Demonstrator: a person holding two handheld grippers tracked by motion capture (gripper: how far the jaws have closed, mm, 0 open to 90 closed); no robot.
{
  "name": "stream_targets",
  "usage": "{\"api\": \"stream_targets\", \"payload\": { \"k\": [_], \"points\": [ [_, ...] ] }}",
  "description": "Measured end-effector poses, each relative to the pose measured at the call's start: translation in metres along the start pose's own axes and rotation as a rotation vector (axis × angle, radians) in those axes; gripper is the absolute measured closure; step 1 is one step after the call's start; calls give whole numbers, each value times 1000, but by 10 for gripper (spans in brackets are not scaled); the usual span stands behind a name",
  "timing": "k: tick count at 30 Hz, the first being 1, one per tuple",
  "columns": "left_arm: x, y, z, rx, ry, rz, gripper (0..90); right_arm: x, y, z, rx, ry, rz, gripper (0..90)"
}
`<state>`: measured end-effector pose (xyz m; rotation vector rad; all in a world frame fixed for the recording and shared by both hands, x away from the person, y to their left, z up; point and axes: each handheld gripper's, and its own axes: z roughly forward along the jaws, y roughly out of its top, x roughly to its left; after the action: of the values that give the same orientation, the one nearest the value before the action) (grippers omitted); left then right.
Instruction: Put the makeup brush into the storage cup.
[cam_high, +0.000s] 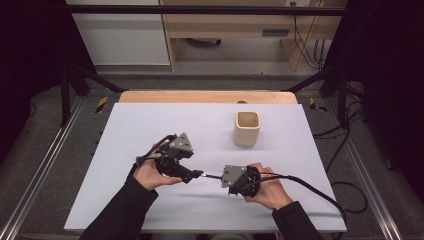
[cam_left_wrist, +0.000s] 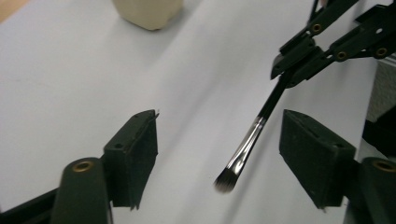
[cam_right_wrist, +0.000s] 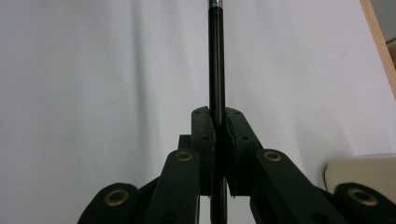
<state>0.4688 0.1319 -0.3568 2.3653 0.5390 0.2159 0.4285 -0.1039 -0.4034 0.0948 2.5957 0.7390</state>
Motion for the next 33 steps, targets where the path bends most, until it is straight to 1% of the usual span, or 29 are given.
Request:
{"api": "stream_targets", "payload": {
  "k": [2,4,5,6,7,8,10,11,12,15,17,18,19,20,21,22,23,25,26,29,32,33],
  "points": [
    [3,-5,-5,-27,12,-20,243,-2,-2,-1,3,-1,9,839],
    [4,-11,-9,-61,18,-44,216,-3,-5,-2,-6,-19,27,839],
    [5,-15,-11,-79,21,-57,210,-4,-6,-3,-2,-13,27,839],
    [6,-18,-12,-92,29,-67,201,-4,-6,-4,-5,-16,39,839],
    [7,-22,-14,-107,35,-74,192,-5,-7,-4,-3,-17,37,839],
    [7,-24,-15,-119,36,-84,183,-6,-8,-5,-12,-24,46,839],
    [6,-30,-17,-146,40,-95,169,-7,-10,-5,-16,-21,65,839],
    [6,-33,-19,-157,47,-97,161,-7,-12,-5,-19,-33,72,839],
    [6,-35,-19,-167,49,-102,154,-7,-13,-6,-24,-29,83,838],
    [5,-45,-21,-198,59,-122,135,-8,-18,-6,-37,-38,110,839],
    [4,-50,-21,-215,77,-135,123,-8,-20,-7,-49,-35,122,839],
    [4,-52,-21,-224,78,-143,122,-8,-22,-7,-56,-37,130,839],
    [4,-54,-21,-236,80,-151,121,-8,-22,-7,-59,-44,149,838],
    [3,-56,-20,-248,81,-160,121,-8,-23,-7,-68,-46,153,838],
    [3,-58,-19,-255,80,-170,120,-8,-24,-7,-74,-55,173,838],
    [2,-60,-18,-265,75,-183,118,-9,-25,-7,-80,-51,181,838],
    [1,-61,-17,-271,77,-186,118,-9,-27,-7,-90,-54,197,838],
    [0,-64,-15,-284,83,-195,118,-9,-29,-7,-100,-54,212,838],
    [-1,-65,-13,-291,82,-202,118,-8,-29,-6,-106,-59,234,838],
    [-3,-69,-10,-312,96,-215,118,-7,-31,-5,-121,-61,253,838],
    [-4,-71,-7,-337,103,-232,118,-4,-33,-3,-141,-59,277,838],
    [-4,-72,-6,-338,103,-235,117,-3,-33,-2,-148,-61,286,838]
  ]
}}
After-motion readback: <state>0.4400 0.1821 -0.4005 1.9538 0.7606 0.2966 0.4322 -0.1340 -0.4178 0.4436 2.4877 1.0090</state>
